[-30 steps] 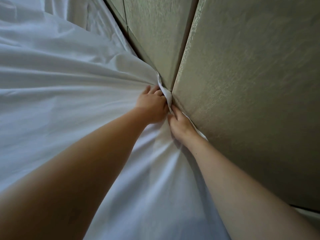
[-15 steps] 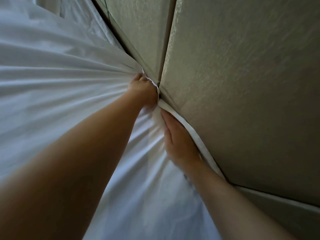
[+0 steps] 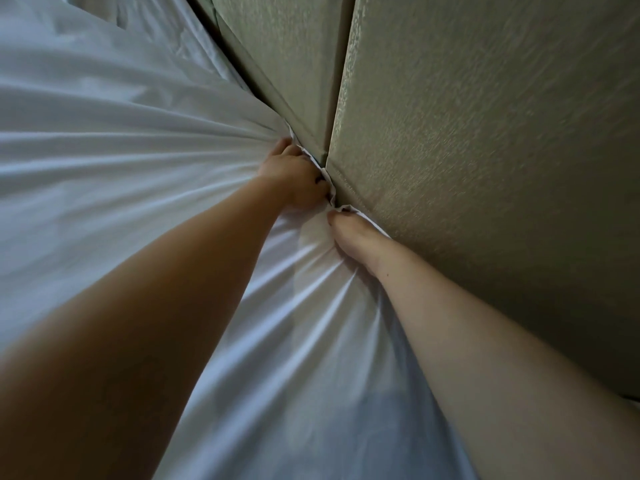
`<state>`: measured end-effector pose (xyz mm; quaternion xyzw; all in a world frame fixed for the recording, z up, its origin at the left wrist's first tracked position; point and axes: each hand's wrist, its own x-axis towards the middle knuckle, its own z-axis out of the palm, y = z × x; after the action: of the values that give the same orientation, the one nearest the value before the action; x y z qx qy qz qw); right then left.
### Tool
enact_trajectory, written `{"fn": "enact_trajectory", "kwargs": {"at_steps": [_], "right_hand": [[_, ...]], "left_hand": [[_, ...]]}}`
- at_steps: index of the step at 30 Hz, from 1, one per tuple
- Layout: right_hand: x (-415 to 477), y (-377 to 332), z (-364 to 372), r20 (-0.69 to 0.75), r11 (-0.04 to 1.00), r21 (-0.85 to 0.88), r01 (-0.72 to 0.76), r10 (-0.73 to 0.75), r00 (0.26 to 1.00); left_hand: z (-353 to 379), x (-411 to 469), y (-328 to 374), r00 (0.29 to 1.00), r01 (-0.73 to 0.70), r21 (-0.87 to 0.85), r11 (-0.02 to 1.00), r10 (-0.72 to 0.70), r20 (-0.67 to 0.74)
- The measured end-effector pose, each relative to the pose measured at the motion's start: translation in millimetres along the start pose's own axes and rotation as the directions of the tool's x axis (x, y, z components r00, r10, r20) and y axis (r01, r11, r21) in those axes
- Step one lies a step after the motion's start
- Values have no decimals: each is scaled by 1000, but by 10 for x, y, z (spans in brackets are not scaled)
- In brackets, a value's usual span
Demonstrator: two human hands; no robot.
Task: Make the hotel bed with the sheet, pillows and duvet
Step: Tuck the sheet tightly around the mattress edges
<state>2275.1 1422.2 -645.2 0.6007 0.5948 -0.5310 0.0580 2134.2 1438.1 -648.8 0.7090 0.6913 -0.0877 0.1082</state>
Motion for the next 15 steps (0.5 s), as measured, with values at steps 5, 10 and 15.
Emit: {"fn": "enact_trajectory", "kwargs": {"at_steps": [5,10,15], "right_hand": [[69,53,113,-14,991,129,34,-32,999],[-129,232,122,-150,962,46,269,-259,954],[-551,516,119,-187,970,-76,232,-242,952]], "left_hand": [[89,-76,56,987,13,-74,997,-25,-157],[182,-373,194,932,-126,-196,973,48,-358],[121,-430,263,942,-132,-126,983,85,-323]]}}
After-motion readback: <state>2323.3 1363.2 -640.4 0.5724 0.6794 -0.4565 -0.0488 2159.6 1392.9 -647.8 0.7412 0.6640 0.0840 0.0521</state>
